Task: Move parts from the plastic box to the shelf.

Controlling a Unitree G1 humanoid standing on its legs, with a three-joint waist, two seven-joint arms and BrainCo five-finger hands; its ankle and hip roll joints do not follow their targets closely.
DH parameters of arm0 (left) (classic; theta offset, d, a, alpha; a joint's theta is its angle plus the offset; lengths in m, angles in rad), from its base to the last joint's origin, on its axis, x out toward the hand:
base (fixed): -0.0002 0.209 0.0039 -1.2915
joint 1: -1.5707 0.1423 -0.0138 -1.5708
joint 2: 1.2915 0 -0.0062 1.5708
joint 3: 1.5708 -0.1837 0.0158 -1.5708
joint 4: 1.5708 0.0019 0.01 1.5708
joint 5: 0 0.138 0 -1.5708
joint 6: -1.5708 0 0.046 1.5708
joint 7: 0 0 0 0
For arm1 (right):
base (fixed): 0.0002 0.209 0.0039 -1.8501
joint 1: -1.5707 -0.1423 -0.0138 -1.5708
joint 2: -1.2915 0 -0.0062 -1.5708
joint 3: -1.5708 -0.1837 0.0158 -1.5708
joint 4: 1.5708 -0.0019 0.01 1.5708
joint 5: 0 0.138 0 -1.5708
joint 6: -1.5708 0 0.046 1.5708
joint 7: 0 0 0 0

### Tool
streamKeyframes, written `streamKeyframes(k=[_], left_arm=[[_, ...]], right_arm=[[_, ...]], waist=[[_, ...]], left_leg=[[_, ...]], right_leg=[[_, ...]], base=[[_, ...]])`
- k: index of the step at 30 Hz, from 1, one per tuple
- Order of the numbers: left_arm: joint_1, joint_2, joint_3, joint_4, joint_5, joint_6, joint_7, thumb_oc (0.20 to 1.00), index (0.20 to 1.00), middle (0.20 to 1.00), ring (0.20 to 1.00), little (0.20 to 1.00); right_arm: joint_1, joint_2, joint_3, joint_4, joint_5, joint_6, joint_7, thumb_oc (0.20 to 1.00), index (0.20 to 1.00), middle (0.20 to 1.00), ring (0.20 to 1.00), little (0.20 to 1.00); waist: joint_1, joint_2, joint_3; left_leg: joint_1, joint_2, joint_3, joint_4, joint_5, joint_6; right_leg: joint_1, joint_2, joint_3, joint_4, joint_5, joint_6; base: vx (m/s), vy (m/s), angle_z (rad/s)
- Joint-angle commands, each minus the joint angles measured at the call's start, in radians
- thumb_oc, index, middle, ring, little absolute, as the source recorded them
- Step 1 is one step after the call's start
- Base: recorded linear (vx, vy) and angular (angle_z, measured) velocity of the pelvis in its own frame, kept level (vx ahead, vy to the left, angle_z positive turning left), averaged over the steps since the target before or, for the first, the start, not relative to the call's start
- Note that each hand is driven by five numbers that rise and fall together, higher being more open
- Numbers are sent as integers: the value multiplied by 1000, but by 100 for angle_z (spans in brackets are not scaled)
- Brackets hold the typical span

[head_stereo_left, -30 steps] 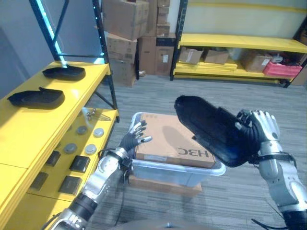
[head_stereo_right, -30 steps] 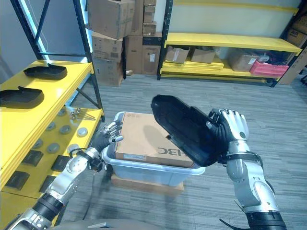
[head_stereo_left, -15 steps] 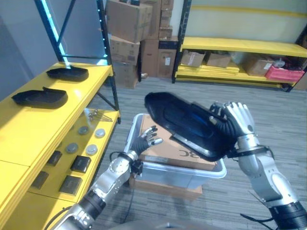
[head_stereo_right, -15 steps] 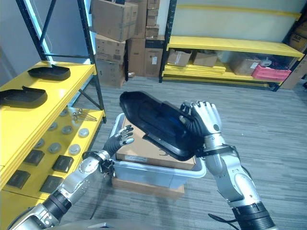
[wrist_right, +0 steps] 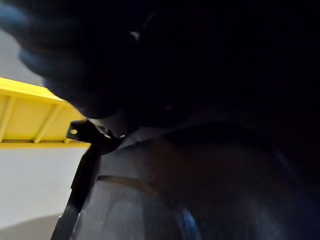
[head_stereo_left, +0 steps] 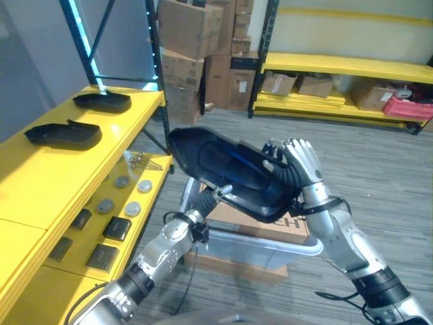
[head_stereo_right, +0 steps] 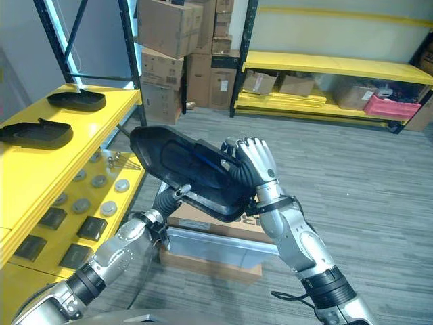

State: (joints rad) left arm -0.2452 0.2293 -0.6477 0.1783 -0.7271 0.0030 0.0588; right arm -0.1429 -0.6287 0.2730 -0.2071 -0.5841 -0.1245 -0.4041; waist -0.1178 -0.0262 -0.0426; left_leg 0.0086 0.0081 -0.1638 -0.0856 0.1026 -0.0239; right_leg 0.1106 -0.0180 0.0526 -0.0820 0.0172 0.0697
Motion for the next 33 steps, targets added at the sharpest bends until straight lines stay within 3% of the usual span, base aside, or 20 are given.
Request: streamKeyframes(k=[1,2,3,10,22,23,24,27,31,32,33], left_arm=[[-120,-60,-33,29,-35,-84,1,1000,1000,1000,1000,1000],[-127,-73,-37,31,-36,-108,29,1000,1000,1000,1000,1000],[-129,-88,-37,37,-39,-132,63,200,200,200,200,200],[-138,-76,-59,44,36,-153,91,200,200,200,200,200],[-129,-41,-39,44,159,-163,126,200,200,200,200,200],[-139,18,-19,10,364,-183,160,200,200,200,200,200],[-138,18,-19,8,366,-182,161,200,200,200,200,200],[-115,139,75,-90,687,-211,260,200,200,200,200,200],[-62,213,172,-162,826,-227,296,200,200,200,200,200],[-41,237,200,-184,862,-236,310,200,200,200,200,200],[-18,259,233,-206,897,-240,322,200,200,200,200,200]], right_arm=[[-53,52,11,-12,82,-57,-46,200,200,200,200,200],[-56,78,49,-16,108,-68,-52,200,200,200,200,200],[-52,103,81,-24,127,-78,-70,200,200,200,200,200],[-57,132,162,-32,187,-102,-103,200,200,200,200,200],[-43,145,192,-41,258,-123,-97,200,200,200,200,200],[-26,145,197,-42,275,-145,-92,200,200,200,200,200],[-26,146,197,-41,275,-145,-92,200,200,200,200,200],[13,140,190,-47,318,-187,-73,200,200,200,200,200],[38,143,177,-52,352,-206,-35,200,200,200,200,200],[44,146,174,-54,365,-218,-26,642,642,642,642,642],[45,151,169,-52,383,-225,-15,1000,1000,1000,1000,1000]], waist=[[34,-47,-33],[34,-48,-29],[34,-50,-25],[33,-46,-14],[37,-41,-10],[39,-39,-5],[39,-39,-4],[52,-39,9],[67,-38,12],[71,-37,11],[73,-38,9]], left_leg=[[82,4,18,0,-199,44],[82,4,19,0,-197,43],[81,5,18,0,-196,43],[79,6,23,2,-194,41],[76,7,26,5,-191,39],[74,7,25,5,-190,38],[75,7,25,6,-191,38],[74,8,21,6,-186,36],[71,6,9,4,-182,34],[68,6,3,3,-180,32],[66,5,-4,2,-179,30]], right_leg=[[-85,-13,-13,66,-57,1],[-86,-13,-13,69,-58,0],[-86,-13,-14,69,-58,-2],[-93,-14,-14,77,-60,-1],[-93,-14,-16,78,-62,-4],[-96,-15,-16,79,-62,-3],[-96,-15,-16,79,-63,-3],[-100,-16,-25,89,-67,-3],[-98,-18,-35,89,-71,-5],[-96,-19,-40,85,-72,-6],[-94,-20,-45,82,-72,-7]], base=[[0,0,0],[0,0,0],[-33,-16,1],[0,0,0],[0,0,0],[0,0,0],[0,0,0],[0,0,0],[3,-4,2],[11,-10,8],[9,-6,14]])
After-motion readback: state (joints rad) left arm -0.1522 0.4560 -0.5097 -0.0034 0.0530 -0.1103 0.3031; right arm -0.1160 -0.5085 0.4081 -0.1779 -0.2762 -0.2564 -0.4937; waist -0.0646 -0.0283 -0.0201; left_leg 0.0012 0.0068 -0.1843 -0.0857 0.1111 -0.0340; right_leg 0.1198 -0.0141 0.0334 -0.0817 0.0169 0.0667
